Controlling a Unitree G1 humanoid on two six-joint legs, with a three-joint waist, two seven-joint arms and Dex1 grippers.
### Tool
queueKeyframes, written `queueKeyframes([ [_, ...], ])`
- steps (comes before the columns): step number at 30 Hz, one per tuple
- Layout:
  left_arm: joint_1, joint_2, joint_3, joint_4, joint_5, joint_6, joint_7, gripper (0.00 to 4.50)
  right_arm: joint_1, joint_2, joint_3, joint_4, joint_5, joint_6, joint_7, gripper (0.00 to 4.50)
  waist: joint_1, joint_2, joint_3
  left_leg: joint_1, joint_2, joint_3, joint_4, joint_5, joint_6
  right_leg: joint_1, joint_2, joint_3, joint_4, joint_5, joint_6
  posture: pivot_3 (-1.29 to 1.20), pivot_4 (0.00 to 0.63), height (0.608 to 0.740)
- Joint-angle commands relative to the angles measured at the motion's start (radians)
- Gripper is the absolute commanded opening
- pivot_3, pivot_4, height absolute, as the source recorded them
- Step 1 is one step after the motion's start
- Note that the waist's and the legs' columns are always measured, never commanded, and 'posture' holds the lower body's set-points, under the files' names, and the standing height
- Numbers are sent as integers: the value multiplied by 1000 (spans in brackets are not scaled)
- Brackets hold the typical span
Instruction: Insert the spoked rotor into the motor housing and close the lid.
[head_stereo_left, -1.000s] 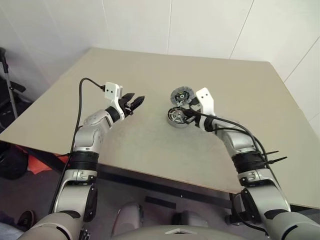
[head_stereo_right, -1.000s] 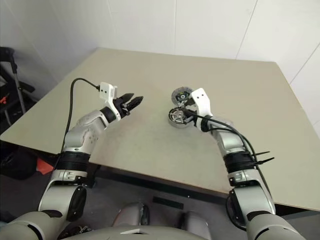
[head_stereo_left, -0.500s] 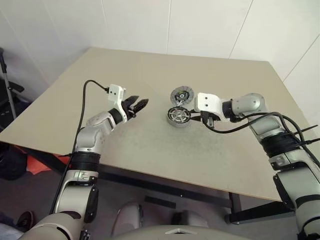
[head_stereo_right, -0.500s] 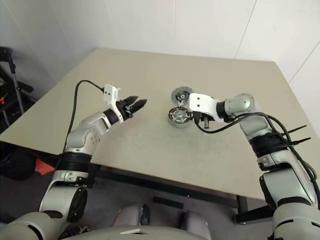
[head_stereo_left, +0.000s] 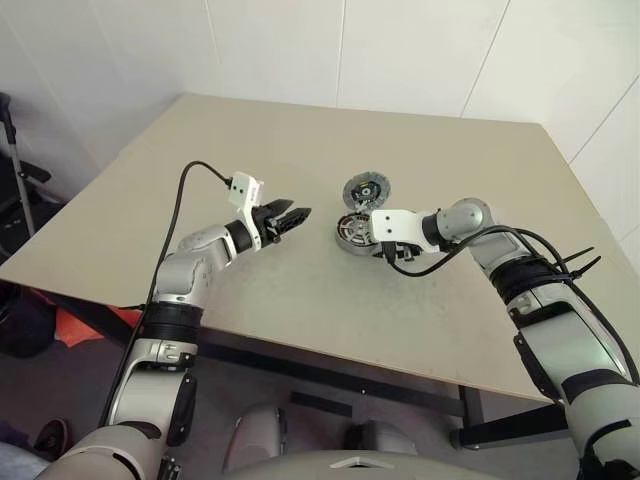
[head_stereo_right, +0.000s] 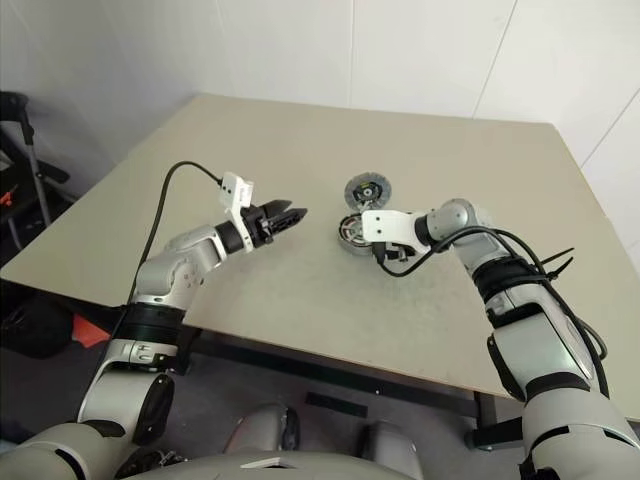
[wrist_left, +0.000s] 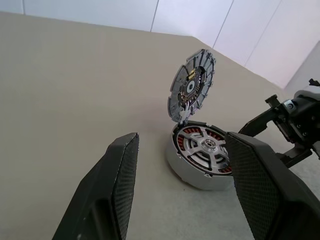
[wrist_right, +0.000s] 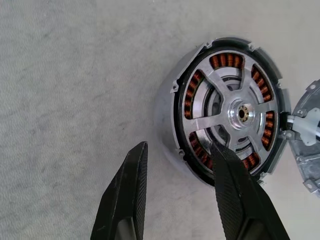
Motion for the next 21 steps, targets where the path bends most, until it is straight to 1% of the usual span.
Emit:
queueKeyframes([
  [1, -21, 4, 3, -38, -16, -2, -10, 2910, -43, -2, 3, 10, -10, -49, 28, 2189, 0, 0, 0, 0, 0, 0, 0, 0, 0, 0, 0, 0, 0, 0, 0, 0, 0, 740],
  [7, -23, -2, 6, -27, -9, -12, 2, 2910, -76, 7, 33, 98, -54, -108, 57, 2189, -1, 0, 0, 0, 0, 0, 0, 0, 0, 0, 0, 0, 0, 0, 0, 0, 0, 740],
  [11, -19, -3, 8, -29, -10, -14, 9, 2910, -121, 31, 57, 169, -100, -152, 30, 2189, -2, 0, 0, 1, 0, 0, 0, 0, 0, 1, 0, 0, 0, 0, 0, 0, 0, 740],
  [21, -8, -2, 14, -33, -9, -19, 20, 2910, -218, 76, 130, 287, -212, -286, 24, 2189, -27, 0, 0, 2, 0, 0, 0, 0, 0, 1, 0, 0, 1, 0, 0, 0, 0, 740],
])
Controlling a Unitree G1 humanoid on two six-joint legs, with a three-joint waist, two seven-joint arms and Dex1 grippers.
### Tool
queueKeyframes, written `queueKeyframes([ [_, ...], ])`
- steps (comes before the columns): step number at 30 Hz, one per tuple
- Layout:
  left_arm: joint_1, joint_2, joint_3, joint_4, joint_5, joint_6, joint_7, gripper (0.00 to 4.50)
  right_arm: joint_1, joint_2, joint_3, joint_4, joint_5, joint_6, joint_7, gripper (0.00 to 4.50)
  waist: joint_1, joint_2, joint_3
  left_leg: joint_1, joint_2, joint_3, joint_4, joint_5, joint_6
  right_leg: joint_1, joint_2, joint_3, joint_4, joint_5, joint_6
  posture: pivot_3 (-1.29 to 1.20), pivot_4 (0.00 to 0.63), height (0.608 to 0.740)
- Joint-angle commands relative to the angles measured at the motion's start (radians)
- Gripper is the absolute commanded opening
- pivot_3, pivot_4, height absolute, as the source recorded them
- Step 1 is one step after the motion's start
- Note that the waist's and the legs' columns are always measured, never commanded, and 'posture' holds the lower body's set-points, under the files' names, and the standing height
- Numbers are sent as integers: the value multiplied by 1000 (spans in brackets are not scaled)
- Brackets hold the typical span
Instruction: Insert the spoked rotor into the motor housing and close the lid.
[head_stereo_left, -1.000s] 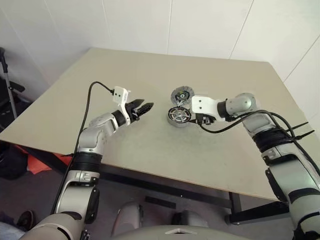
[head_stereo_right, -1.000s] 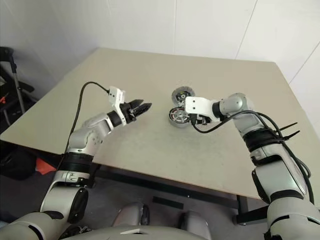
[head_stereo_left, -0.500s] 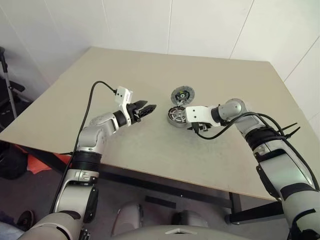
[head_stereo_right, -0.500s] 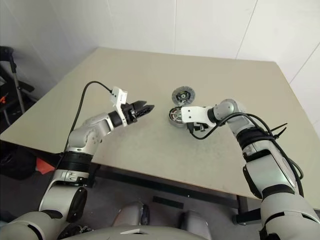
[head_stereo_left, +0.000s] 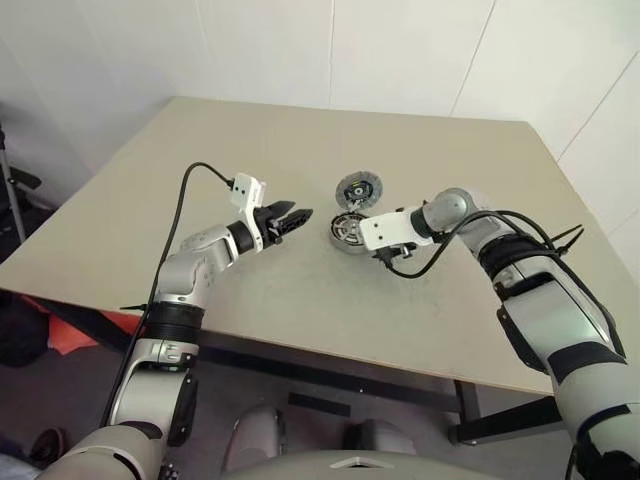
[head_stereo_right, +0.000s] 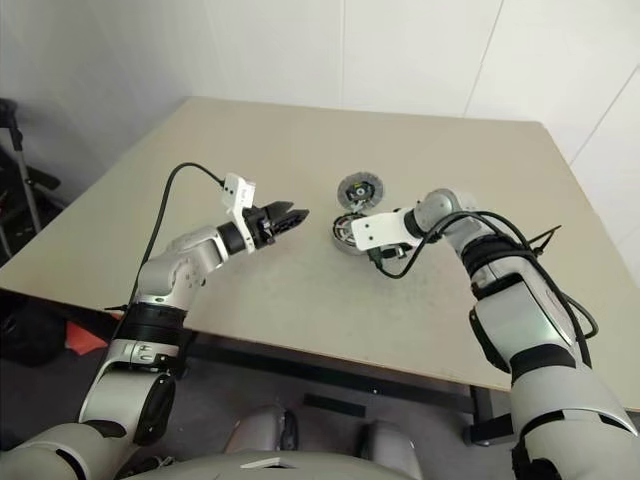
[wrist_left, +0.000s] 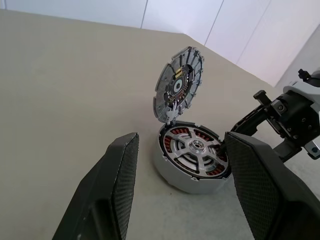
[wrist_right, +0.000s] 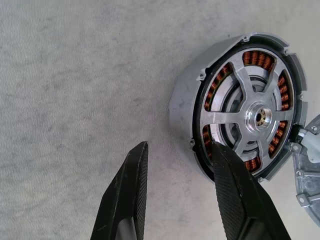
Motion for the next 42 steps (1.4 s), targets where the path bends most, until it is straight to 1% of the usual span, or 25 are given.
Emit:
queueKeyframes([
  [1, -7, 4, 17, -32, -7, -23, 8, 2910, -34, 11, 31, 26, -37, -49, 11, 2189, -1, 0, 0, 0, 0, 0, 0, 0, 0, 0, 0, 0, 0, 0, 0, 0, 0, 740],
  [5, -2, 4, 20, -31, -6, -27, 16, 2910, -58, 27, 33, 50, -47, -70, 18, 2189, -2, 0, 0, -1, 0, 0, 0, 0, 0, -1, 0, 0, 0, 0, 0, 0, 0, 740],
  [6, -1, 4, 20, -32, -6, -28, 17, 2910, -61, 30, 33, 54, -48, -74, 20, 2016, -2, 0, 0, -1, 0, 0, 0, 0, 0, -1, 0, 0, 0, 0, 0, 0, 0, 740],
  [8, 1, 6, 20, -30, -5, -29, 22, 2910, -61, 33, 35, 56, -50, -89, 31, 1588, -2, 0, 0, 0, 0, 0, 0, 0, 0, 0, 0, 0, 0, 0, 0, 0, 0, 740],
  [12, 0, 11, 22, -22, -2, -34, 26, 2910, -59, 37, 33, 51, -47, -109, 44, 312, -1, 0, 0, -1, 0, 0, 0, 0, 0, 0, 0, 0, 0, 0, 0, 0, 0, 740],
  [13, 0, 12, 22, -22, -2, -34, 27, 2910, -59, 37, 32, 48, -47, -113, 45, 53, -1, 0, 0, 0, 0, 0, 0, 0, 1, 0, 0, 0, 0, 0, 0, 0, 0, 740],
  [23, -2, 10, 18, -15, 1, -44, 35, 2910, -78, 38, 13, 40, -43, -106, 25, 22, -3, 0, 0, -1, 0, 0, 0, 0, 0, -1, 0, 0, 0, 0, 0, 0, 0, 740],
  [26, 2, 8, 17, -16, 4, -48, 40, 2910, -69, 56, -37, 11, 18, -43, 42, 22, -4, 0, 0, -1, 0, 0, 0, 0, 0, -1, 0, 0, 1, 0, 0, 0, 0, 740],
  [28, 5, 6, 16, -14, 7, -53, 45, 2910, -52, 78, -95, -44, 108, 78, 132, 22, -4, 0, 0, -1, 0, 0, 0, 0, 0, -2, 0, 0, 1, 0, 0, 0, 0, 740],
  [30, 11, 4, 16, -15, 11, -56, 52, 2910, -16, 104, -157, -163, 222, 293, 248, 22, -4, 0, 1, -2, 1, 0, 0, 0, 1, -3, 0, 0, 1, 0, -1, 0, 0, 740],
  [32, 17, 1, 15, -20, 13, -58, 56, 2910, 34, 118, -201, -333, 306, 568, 322, 22, -1, 0, 1, -5, 1, 0, 0, 0, 1, -5, 0, 0, 1, 0, -1, 0, 0, 740],
  [34, 26, -5, 14, -25, 15, -61, 62, 2910, 65, 128, -226, -497, 370, 928, 358, 22, 2, 0, 1, -9, 1, 0, 0, 0, 1, -9, 0, 0, 2, 0, -1, 0, 0, 740],
  [36, 32, -10, 16, -29, 13, -64, 69, 2910, 63, 136, -241, -570, 384, 1222, 305, 22, 7, 0, 1, -14, 1, 0, 2, 0, 2, -15, 0, 0, 4, 0, -1, 0, 0, 740],
  [39, 41, -15, 17, -37, 13, -66, 76, 2910, 45, 141, -252, -608, 388, 1478, 195, 22, 24, 0, 1, -22, 1, -2, 10, -1, 3, -21, -1, 0, 13, -1, -1, 0, 0, 740],
  [42, 62, -23, 13, -49, 13, -69, 82, 2910, -2, 152, -254, -588, 368, 1735, 47, 22, 30, 2, 2, -21, 1, -2, 12, 0, 2, -21, -1, 0, 14, -1, -1, 0, 0, 740],
])
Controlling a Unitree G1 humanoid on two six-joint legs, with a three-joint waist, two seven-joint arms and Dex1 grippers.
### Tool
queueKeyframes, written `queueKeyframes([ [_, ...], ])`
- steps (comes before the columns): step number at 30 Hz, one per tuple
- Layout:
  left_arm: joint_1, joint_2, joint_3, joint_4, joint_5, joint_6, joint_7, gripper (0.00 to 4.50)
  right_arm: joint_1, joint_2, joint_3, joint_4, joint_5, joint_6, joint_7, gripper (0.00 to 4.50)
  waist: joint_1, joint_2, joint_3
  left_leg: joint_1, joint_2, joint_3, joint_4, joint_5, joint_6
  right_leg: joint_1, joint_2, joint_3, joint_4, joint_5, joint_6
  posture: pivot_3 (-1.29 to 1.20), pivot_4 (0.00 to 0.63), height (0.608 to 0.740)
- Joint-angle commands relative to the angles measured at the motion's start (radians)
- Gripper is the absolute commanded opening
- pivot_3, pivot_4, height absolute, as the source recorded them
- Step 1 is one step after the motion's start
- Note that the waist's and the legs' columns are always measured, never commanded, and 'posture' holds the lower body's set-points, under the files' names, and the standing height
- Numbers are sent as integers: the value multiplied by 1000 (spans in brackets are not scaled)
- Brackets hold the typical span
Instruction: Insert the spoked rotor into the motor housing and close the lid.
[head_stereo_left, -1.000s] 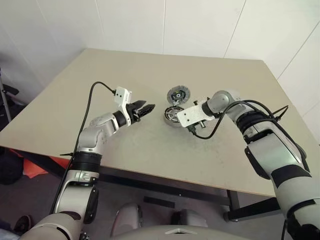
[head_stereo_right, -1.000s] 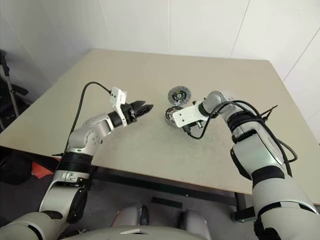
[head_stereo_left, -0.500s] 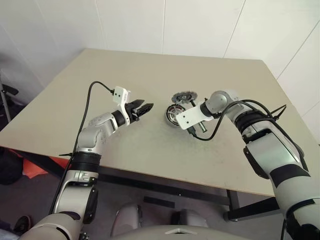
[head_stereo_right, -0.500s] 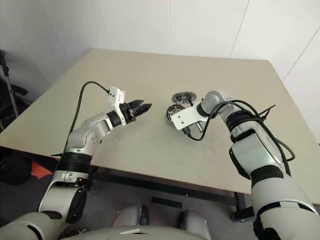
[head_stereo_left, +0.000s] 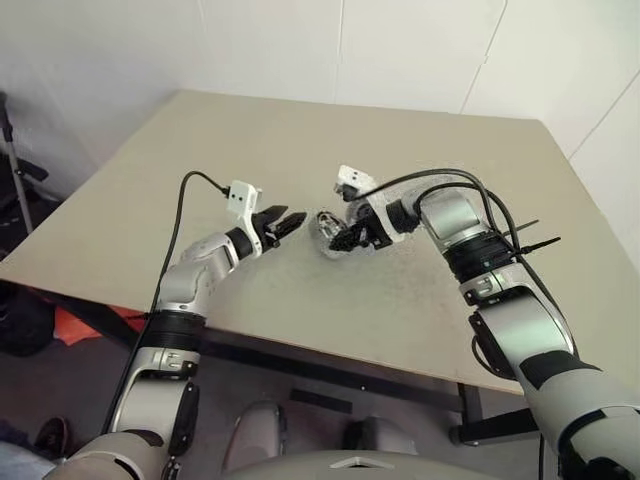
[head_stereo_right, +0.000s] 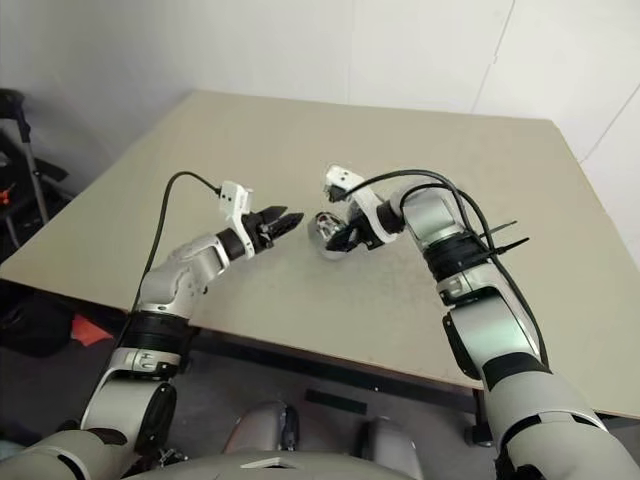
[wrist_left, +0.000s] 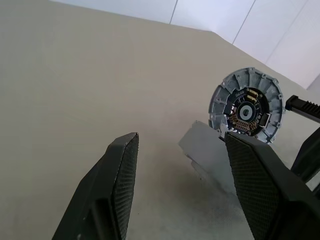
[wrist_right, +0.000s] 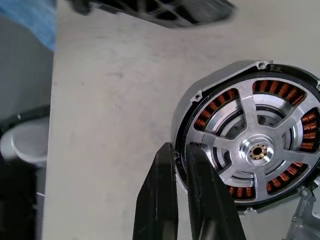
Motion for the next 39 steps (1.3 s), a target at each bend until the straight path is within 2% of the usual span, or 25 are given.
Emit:
queueKeyframes([
  [1, 17, -7, 4, -50, -2, -22, 8, 2910, -87, 8, -45, -16, -10, 269, -174, 22, 2, 2, 1, 1, 0, 0, 0, 1, -1, 1, 0, 0, 1, 0, 0, 0, 0, 740],
  [6, 35, -8, -1, -63, -1, -20, 11, 2910, -131, 73, -166, 60, -28, 366, -494, 22, 11, 2, 1, 7, -1, -1, -1, 3, -10, 6, 0, 1, 1, 0, 1, 0, 0, 740],
  [10, 36, -6, -1, -68, 0, -16, 12, 2910, -133, 104, -188, 48, -1, 414, -605, 22, 22, 2, 1, 10, -2, -1, -4, 5, -13, 7, -1, 1, 1, 1, 1, 0, 0, 740],
  [15, 43, -2, -4, -78, 2, -12, 12, 2910, -143, 133, -221, 1, 47, 504, -694, 22, 26, 2, 1, 11, -3, -1, -9, 6, -14, 7, -1, 1, -1, 1, 2, 0, 0, 740],
  [20, 58, -4, -5, -89, 3, -10, 16, 2910, -90, 125, -210, -164, 91, 646, -762, 22, 25, 2, 1, 12, -3, -1, -13, 6, -15, 7, -1, 1, -2, 3, 6, 0, 0, 740],
  [30, 53, -14, -10, -80, 3, -17, 25, 2910, 4, 109, -178, -302, 223, 658, -864, 22, 25, 2, 1, 15, -3, -1, -16, 8, -18, 8, -1, 2, -2, 3, 7, 0, 0, 740],
  [36, 58, -13, -15, -76, 8, -22, 25, 2910, -9, 117, -191, -297, 340, 658, -940, 22, 21, 2, 1, 22, -4, -1, -18, 8, -19, 14, -1, 2, -4, 2, 9, 0, 0, 740],
  [39, 61, -13, -17, -82, 9, -21, 26, 2910, -26, 123, -214, -260, 402, 658, -959, 928, 20, 2, 1, 25, -4, -1, -21, 10, -21, 16, -1, 2, -5, 2, 8, 0, 0, 740],
])
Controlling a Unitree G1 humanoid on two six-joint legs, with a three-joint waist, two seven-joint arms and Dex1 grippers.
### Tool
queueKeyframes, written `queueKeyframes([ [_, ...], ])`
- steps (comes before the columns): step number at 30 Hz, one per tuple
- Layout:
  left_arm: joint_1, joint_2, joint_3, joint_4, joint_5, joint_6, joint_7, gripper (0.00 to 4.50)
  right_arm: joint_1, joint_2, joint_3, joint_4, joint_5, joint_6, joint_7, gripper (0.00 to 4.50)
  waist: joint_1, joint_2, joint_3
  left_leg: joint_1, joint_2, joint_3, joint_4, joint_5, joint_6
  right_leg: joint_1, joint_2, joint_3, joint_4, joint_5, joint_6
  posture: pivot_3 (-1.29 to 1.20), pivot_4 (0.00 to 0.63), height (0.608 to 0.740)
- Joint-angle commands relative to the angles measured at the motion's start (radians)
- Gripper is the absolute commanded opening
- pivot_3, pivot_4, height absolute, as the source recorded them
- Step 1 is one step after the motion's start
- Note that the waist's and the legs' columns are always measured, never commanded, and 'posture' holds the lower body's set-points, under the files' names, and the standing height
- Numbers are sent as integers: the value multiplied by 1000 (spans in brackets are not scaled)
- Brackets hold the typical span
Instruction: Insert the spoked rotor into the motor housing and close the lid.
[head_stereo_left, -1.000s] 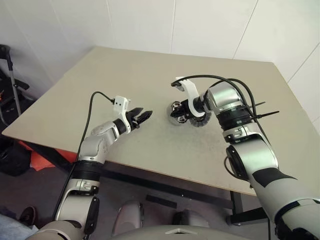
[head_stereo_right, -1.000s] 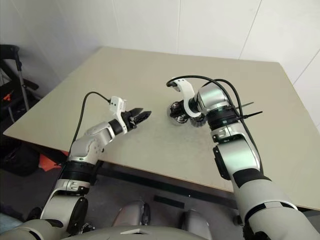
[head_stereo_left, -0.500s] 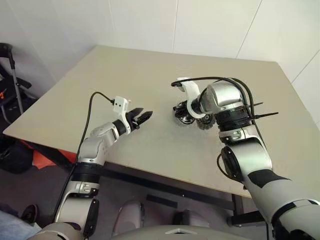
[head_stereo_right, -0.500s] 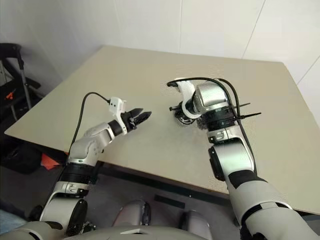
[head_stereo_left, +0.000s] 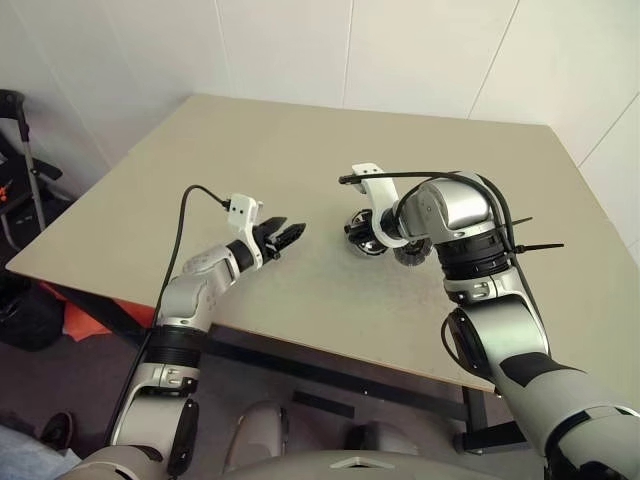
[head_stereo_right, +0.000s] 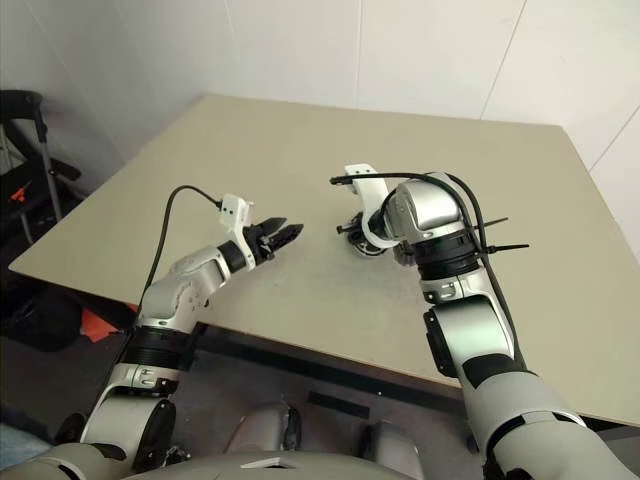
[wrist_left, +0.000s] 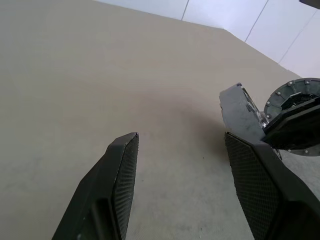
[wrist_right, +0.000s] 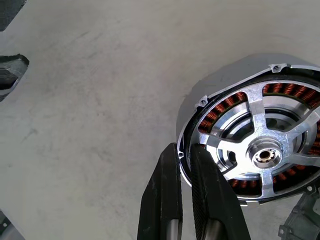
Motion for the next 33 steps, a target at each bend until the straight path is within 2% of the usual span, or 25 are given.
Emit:
queueKeyframes([
  [1, -8, 1, -1, -36, 3, -21, -2, 2910, -38, 8, -30, 17, 72, 8, -41, 1175, 0, 0, 0, 0, 0, 0, -1, 0, -1, 0, 0, 0, 0, 0, 0, 0, 0, 740],
  [5, -6, 3, 0, -37, 4, -19, 0, 2910, -62, 4, 7, 11, 71, 8, -122, 2452, -2, 0, 0, 1, 0, 0, -2, 1, -2, 0, 0, 0, -1, 0, -1, 0, 0, 740],
  [13, -6, 8, 3, -35, 9, -19, -3, 2910, -136, -8, -18, 40, 203, 8, -129, 2452, -11, 0, 0, 1, 0, 0, -3, 2, -3, 1, 0, 0, -1, 0, -1, 0, 0, 740],
  [16, -12, 10, 2, -25, 12, -21, -6, 2910, -158, -37, 4, -37, 318, 8, -65, 2452, -13, 0, 0, 1, 0, 0, -3, 2, -3, 1, 0, 0, -2, 0, -1, 0, 0, 740],
  [19, -19, 12, 2, -17, 15, -24, -9, 2910, -156, -61, -6, -143, 343, -35, 33, 2452, -16, 0, 0, 1, 0, 0, -4, 2, -3, 1, 1, 0, -3, 0, -1, 0, 0, 740],
  [22, -24, 15, 3, -10, 17, -27, -12, 2910, -102, -168, 103, -273, 333, -241, 216, 2452, -9, 0, 0, 1, 0, 0, -4, 2, -3, 2, 1, 0, -4, 0, -1, 0, 0, 740],
  [24, -29, 18, 3, -2, 18, -30, -15, 2910, -17, -342, 304, -373, 149, -655, 450, 2452, 3, -1, 0, 2, 0, 0, -5, 1, -2, 4, 1, 0, -8, 0, 3, 0, 0, 740],
  [27, -35, 20, 2, 6, 19, -34, -17, 2910, 44, -473, 465, -340, -73, -1055, 591, 2452, 7, -2, -1, 3, 0, -1, -4, -2, 3, 9, 1, 0, -13, 0, 10, 0, 0, 740],
  [29, -41, 21, 0, 14, 20, -37, -19, 2910, 67, -487, 502, -266, -145, -1189, 646, 2452, 4, -2, -1, 2, -1, 0, -1, -3, 5, 8, 1, 0, -12, 2, 8, 0, 0, 740],
  [33, -46, 23, -1, 24, 22, -42, -21, 2910, 67, -435, 500, -134, -228, -1307, 664, 2452, -10, -2, -1, -1, 0, 0, 3, -3, 6, 6, 1, 0, -10, 4, 1, 0, 0, 740],
])
